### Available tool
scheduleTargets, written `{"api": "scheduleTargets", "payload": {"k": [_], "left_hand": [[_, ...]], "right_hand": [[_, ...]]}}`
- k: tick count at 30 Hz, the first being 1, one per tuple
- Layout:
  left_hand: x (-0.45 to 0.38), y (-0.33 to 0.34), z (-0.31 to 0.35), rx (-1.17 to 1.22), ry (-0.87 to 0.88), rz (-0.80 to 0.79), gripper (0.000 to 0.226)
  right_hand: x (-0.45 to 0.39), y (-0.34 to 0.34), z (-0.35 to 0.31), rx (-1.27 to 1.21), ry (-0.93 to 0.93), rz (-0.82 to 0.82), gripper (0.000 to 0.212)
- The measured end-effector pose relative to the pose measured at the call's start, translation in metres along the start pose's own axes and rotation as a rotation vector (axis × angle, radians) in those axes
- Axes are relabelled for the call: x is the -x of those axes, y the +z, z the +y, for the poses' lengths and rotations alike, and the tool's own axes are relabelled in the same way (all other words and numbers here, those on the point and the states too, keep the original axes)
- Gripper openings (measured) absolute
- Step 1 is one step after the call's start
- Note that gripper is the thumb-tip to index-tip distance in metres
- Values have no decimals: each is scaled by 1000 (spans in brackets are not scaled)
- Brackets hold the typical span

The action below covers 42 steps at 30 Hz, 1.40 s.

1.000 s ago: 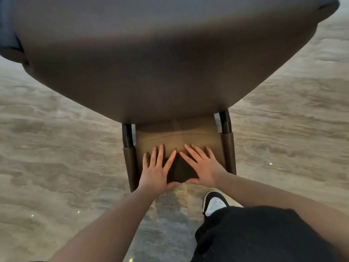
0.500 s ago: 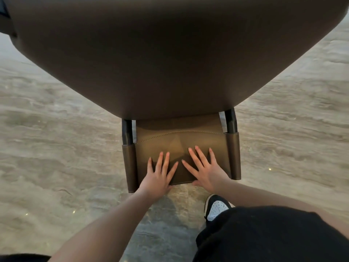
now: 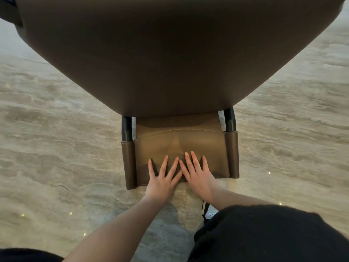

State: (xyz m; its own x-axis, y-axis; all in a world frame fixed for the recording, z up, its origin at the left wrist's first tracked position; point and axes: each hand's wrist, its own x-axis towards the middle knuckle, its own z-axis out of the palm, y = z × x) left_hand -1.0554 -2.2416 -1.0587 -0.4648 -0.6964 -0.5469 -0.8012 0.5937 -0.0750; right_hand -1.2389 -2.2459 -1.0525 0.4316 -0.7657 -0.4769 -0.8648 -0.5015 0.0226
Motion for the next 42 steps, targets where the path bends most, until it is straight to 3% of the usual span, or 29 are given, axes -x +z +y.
{"api": "scheduleTargets", "payload": {"k": [3, 7, 12, 23, 27, 32, 42], "left_hand": [[0, 3, -1, 114, -63, 31, 119], [-2, 4, -1, 197, -55, 24, 104], [-3, -5, -6, 173, 12, -87, 95], [9, -60, -13, 149, 34, -172, 83], [32, -105, -17, 207, -4, -201, 85], [68, -180, -33, 262, -30, -173, 85], [137, -398, -93, 266, -66, -104, 75]], "right_hand": [[3, -8, -2, -82, 55, -29, 89], [3, -16, 0, -137, 54, -78, 82], [6, -28, 5, -156, 22, -140, 75], [18, -74, 19, -169, 10, -222, 60], [33, -109, 28, -184, -18, -239, 69], [61, -185, 41, -205, -41, -213, 58], [107, -407, 85, -239, -51, -176, 61]]}}
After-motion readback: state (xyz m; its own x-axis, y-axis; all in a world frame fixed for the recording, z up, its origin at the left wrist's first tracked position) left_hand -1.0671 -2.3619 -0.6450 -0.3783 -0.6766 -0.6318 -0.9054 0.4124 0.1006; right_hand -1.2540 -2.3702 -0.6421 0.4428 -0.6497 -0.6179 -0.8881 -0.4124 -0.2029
